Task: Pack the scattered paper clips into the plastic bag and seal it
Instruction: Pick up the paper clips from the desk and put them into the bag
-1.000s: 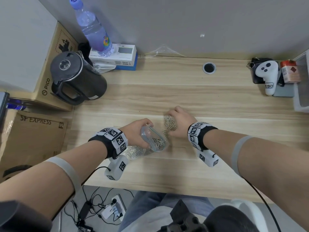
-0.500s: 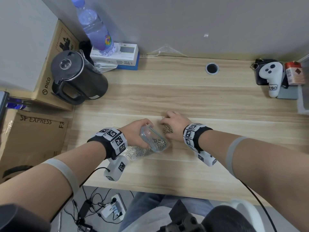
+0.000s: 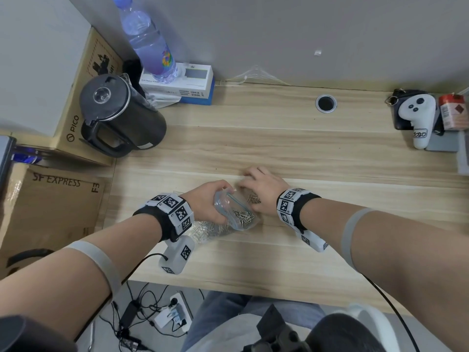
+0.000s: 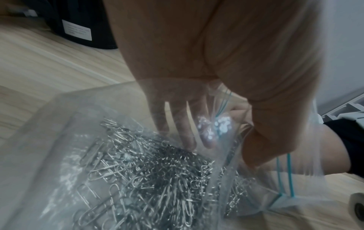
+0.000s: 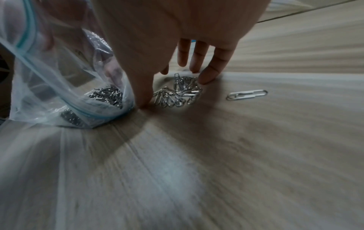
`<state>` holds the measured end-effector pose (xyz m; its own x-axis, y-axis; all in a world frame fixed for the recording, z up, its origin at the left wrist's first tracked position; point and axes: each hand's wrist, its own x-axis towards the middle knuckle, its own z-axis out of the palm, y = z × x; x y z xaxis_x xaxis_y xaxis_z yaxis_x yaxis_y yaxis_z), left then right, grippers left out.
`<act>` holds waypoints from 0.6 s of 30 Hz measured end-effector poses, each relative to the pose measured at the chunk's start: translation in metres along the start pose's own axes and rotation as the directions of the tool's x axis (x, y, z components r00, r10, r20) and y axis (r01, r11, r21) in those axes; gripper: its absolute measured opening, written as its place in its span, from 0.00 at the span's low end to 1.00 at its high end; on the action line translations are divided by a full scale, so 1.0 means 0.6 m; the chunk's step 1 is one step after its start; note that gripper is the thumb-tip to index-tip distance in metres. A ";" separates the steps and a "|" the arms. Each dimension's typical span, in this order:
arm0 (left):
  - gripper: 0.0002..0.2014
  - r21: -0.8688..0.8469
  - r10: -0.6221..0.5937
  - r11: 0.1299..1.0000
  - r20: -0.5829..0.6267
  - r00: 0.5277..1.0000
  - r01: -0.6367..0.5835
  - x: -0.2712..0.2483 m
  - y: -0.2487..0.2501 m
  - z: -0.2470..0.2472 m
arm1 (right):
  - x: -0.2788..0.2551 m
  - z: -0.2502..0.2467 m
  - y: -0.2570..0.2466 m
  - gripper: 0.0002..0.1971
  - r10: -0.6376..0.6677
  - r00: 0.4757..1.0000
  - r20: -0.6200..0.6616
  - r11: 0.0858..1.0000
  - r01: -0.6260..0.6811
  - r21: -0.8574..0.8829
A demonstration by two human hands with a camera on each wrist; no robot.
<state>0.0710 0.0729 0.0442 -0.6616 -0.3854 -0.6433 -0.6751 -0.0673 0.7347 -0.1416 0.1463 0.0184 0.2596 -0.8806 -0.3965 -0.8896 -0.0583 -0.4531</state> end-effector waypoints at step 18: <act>0.35 0.102 -0.046 0.994 -0.010 0.999 0.047 -0.002 0.012 -0.004 | -0.013 -0.020 0.027 0.08 -0.008 0.996 0.084 1.000 0.010 -0.024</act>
<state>0.0677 0.0708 0.0506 -0.6262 -0.3914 -0.6743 -0.7353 0.0090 0.6776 -0.1624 0.1465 0.0238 0.2974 -0.8375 -0.4583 -0.8956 -0.0785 -0.4378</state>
